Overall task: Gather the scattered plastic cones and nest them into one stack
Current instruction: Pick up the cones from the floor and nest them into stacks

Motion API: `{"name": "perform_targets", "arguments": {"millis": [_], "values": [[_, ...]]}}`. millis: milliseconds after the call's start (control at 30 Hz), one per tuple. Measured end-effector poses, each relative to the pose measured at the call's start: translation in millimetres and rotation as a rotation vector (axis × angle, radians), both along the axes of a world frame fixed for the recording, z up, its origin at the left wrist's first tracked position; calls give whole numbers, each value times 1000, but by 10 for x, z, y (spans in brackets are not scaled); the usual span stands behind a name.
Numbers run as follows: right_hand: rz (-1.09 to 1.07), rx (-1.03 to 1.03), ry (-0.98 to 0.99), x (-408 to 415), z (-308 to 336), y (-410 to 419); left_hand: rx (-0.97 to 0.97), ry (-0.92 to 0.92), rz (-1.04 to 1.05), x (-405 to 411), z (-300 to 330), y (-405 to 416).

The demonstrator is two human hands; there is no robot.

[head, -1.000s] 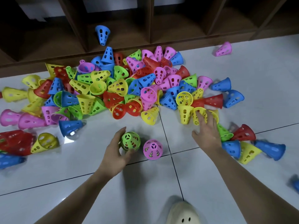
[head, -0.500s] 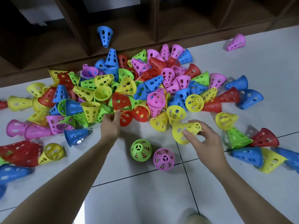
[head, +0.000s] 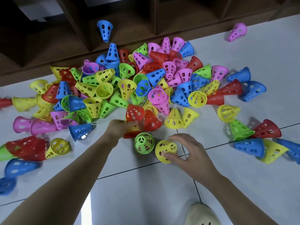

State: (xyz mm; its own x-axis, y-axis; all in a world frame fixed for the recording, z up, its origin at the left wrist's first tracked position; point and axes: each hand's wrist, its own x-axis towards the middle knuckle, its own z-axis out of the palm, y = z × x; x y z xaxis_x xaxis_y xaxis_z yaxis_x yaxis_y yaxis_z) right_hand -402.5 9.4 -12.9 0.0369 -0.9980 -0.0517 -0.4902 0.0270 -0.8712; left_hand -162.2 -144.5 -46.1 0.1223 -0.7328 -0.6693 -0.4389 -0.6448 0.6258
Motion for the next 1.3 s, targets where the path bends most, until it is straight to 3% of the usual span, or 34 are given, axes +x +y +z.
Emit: {"name": "perform_targets", "arguments": {"millis": [167, 333, 400, 500, 567, 700, 867, 933, 1133, 1300], "values": [[-51, -13, -52, -8, -111, 14, -164, -54, 25, 221, 164, 373], [-321, -114, -60, -146, -294, -128, -339, -108, 29, 358, 476, 614], [-306, -178, 91, -275, -408, -194, -431, -120, 15, 337, 627, 699], [-134, -256, 480, -482, -545, -294, -579, -143, -27, 263, 838, 830], [-82, -119, 646, -617, -600, -338, -676, -183, -87, 190, 963, 908], [-34, 237, 722, -800, -657, -338, -764, -248, -198, 96, 1085, 1008], [-88, 320, 820, -819, -644, -271, -765, -225, -271, -2, 1077, 1053], [-152, 338, 749, -783, -610, -239, -776, -233, -323, -55, 1059, 1076], [-392, 47, 143, -473, -213, -120, -818, -318, -446, -120, 925, 1052], [-342, -94, -5, -257, 188, -141, -867, -451, -445, -126, 974, 1001]]}}
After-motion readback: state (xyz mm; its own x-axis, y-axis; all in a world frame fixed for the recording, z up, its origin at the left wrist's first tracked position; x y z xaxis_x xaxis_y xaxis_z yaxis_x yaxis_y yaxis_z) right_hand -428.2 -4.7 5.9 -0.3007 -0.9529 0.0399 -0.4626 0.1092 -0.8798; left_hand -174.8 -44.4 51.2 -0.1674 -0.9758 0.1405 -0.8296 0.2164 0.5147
